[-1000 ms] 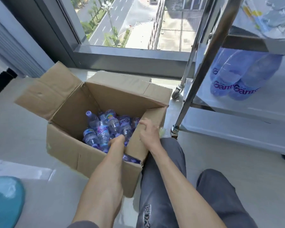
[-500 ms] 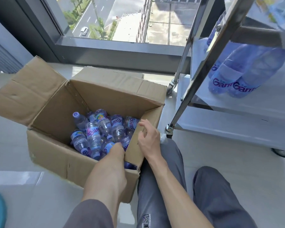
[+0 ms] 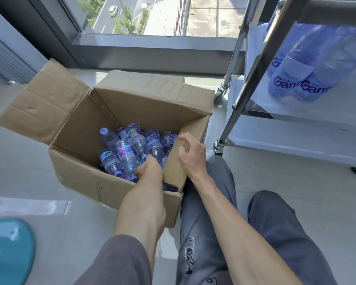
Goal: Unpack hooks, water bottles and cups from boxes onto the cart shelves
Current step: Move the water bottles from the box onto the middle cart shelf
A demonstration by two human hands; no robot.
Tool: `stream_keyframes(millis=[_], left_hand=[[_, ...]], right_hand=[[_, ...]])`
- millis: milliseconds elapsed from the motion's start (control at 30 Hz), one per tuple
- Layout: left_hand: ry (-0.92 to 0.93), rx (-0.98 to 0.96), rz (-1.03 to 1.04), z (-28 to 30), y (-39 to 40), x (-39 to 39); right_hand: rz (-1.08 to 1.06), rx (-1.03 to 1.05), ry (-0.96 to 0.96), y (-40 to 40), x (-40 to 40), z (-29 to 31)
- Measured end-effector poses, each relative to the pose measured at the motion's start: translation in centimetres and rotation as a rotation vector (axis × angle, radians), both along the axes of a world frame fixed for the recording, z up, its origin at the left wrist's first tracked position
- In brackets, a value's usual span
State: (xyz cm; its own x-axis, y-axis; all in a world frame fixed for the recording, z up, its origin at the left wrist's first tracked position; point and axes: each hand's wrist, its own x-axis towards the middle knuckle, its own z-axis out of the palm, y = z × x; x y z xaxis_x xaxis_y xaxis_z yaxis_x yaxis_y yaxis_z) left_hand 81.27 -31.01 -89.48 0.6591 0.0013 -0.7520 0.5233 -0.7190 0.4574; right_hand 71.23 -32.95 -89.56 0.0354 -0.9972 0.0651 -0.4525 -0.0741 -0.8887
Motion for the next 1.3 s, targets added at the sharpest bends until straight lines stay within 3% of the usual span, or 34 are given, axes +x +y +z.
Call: stream_keyframes(millis=[167, 300, 533, 667, 900, 1067, 1167, 1233, 1300], left_hand=[[-0.09, -0.05, -0.015, 0.7, 0.8, 2.4], [-0.345, 0.043, -0.363, 1.7, 0.7, 4.1], [-0.609, -0.084, -0.828, 9.8, -0.9, 5.1], [-0.812, -0.21, -0.837, 15.8, -0.2, 3.6], [-0.757, -0.537, -0.948, 22.9, 2.8, -1.8], [-0.769, -0.535, -0.86, 23.3, 3.6, -8.6], [-0.731, -0.569, -0.852, 23.0, 4.2, -11.7], [-0.613, -0.725, -0.881, 22.7, 4.8, -13.1], [-0.383, -0.926, -0.905, 22.3, 5.5, -14.1]], right_hand=[[0.033, 0.16, -0.051, -0.2, -0.8, 0.6], [0.037, 0.376, -0.284, -1.6, -2.1, 2.1], [0.196, 0.237, -0.271, -1.8, -5.8, 5.6], [0.29, 0.201, -0.277, -1.6, -8.2, 9.0], [0.386, 0.126, -0.325, 1.0, -10.5, 11.9], [0.308, -0.014, -0.264, 3.5, -13.5, 11.9], [0.138, -0.074, -0.348, 4.2, -15.7, 11.4], [0.036, -0.085, -0.47, 5.0, -16.9, 11.4], [-0.038, -0.089, -0.613, 5.7, -17.8, 11.3]])
